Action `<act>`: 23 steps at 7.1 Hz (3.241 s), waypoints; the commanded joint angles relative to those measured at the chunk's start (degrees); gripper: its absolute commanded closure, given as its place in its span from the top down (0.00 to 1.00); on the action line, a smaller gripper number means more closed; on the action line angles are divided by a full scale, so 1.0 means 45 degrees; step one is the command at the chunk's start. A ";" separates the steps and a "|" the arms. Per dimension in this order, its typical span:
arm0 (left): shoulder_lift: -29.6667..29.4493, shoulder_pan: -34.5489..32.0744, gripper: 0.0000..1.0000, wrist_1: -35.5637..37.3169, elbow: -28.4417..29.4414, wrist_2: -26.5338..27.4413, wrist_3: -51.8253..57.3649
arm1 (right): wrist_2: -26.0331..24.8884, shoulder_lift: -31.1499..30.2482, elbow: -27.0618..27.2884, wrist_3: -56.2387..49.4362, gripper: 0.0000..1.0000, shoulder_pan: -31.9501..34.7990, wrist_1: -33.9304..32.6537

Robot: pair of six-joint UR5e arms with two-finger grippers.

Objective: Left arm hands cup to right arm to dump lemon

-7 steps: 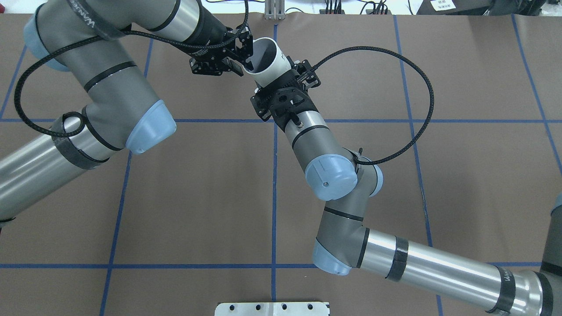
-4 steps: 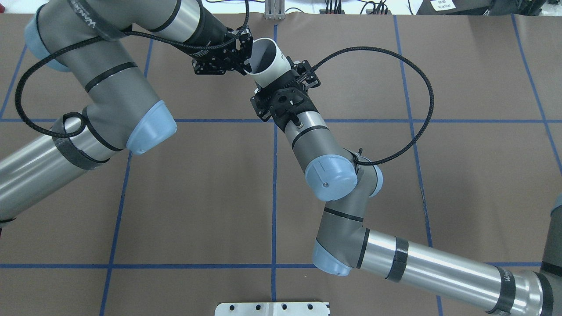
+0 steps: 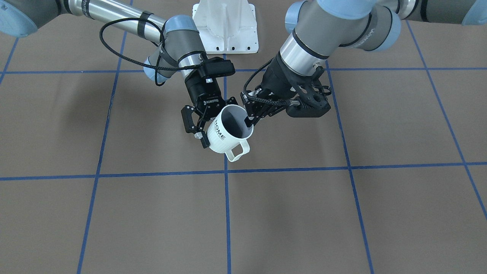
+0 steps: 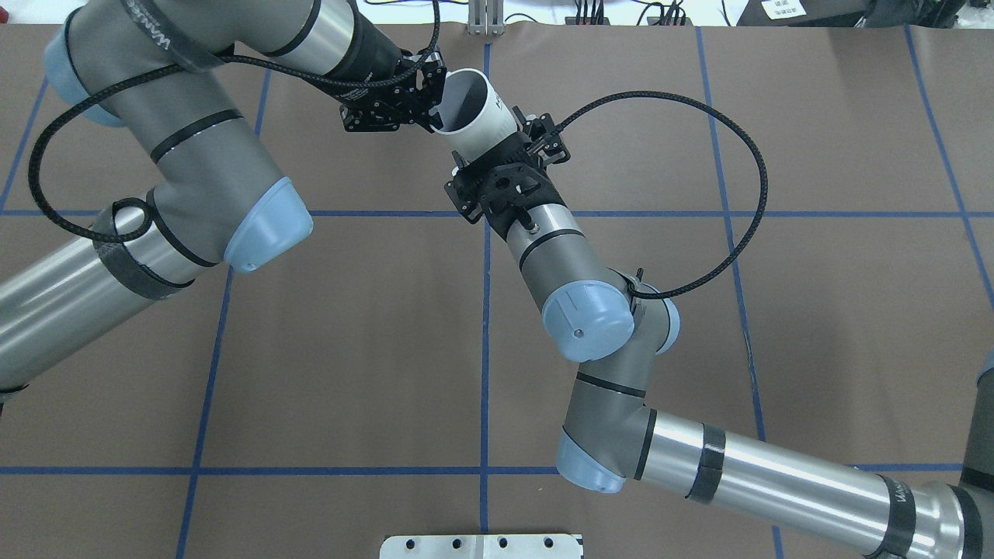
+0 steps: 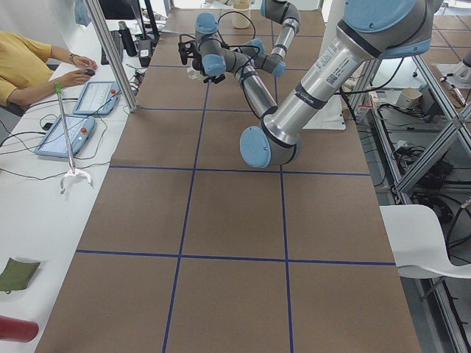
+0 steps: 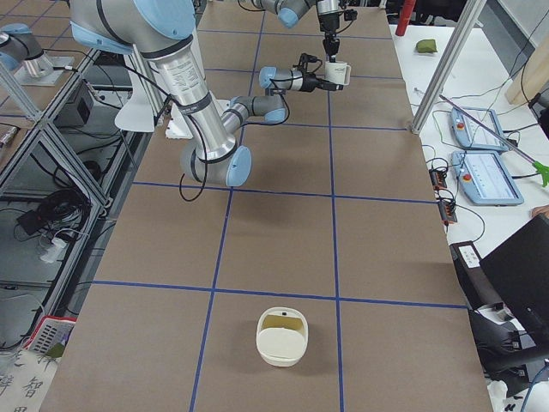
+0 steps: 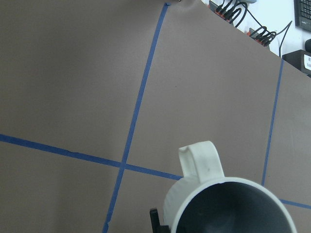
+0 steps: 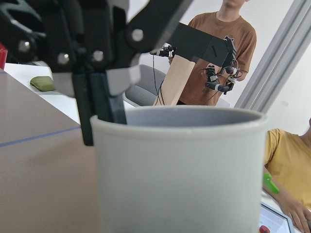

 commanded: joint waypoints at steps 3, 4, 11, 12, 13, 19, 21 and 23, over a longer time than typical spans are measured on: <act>0.0008 -0.0001 0.00 0.0000 0.0010 0.0000 0.0015 | -0.0020 -0.0814 0.1300 -0.0064 0.99 -0.0493 0.0030; -0.0011 -0.0001 0.00 0.0000 0.0010 0.0000 0.0015 | -0.0503 -0.1166 0.1712 -0.0123 0.99 -0.0785 0.0011; -0.0012 -0.0001 0.00 0.0000 -0.0068 0.0020 -0.0044 | -0.1681 -0.1462 0.2965 0.0091 0.99 -0.1609 -0.0009; -0.0012 -0.0001 0.00 0.0000 -0.0069 0.0020 -0.0044 | -0.1642 -0.1501 0.2985 0.0498 0.99 -0.1493 -0.0086; 0.0008 -0.0001 0.00 0.0000 -0.0069 0.0020 -0.0024 | -0.1254 -0.1521 0.2986 0.0521 0.99 -0.1163 -0.0106; 0.0125 -0.0040 0.00 0.0020 0.0087 0.0585 0.0074 | 0.2127 -0.3197 0.4406 0.2025 0.99 0.1438 -0.2099; 0.0164 -0.0098 0.00 0.0078 0.0205 0.0683 0.0403 | 0.2380 -0.3278 0.4470 0.2354 0.99 0.1593 -0.2970; 0.0396 -0.0195 0.00 0.0118 0.0186 0.0684 0.0464 | 0.5273 -0.3240 0.4548 0.3156 0.99 0.3167 -0.4766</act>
